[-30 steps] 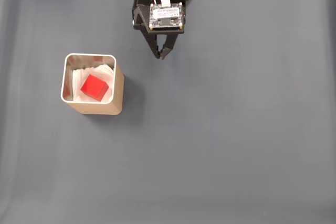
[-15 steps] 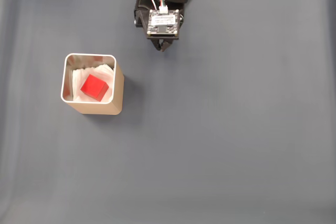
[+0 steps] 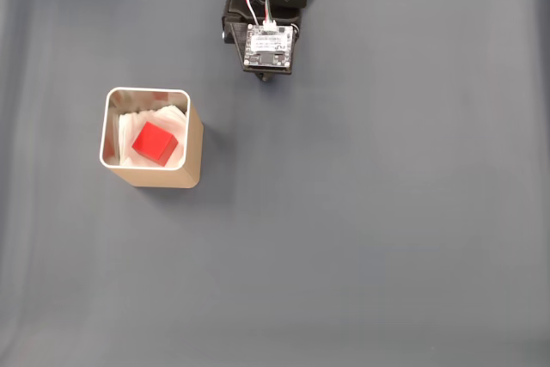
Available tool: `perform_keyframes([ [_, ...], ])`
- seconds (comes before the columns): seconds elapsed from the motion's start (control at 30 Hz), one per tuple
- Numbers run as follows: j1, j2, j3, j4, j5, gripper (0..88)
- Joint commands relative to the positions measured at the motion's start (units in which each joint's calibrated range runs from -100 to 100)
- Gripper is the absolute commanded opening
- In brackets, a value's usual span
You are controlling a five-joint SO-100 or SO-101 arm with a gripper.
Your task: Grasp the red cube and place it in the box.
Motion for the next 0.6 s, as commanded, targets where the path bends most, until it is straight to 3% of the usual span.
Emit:
perform_keyframes([
  [0.0, -0.45, -0.63, 0.82, 1.41, -0.05, 0.1],
  [0.57, -3.08, -0.63, 0.91, 6.42, -0.49, 0.1],
])
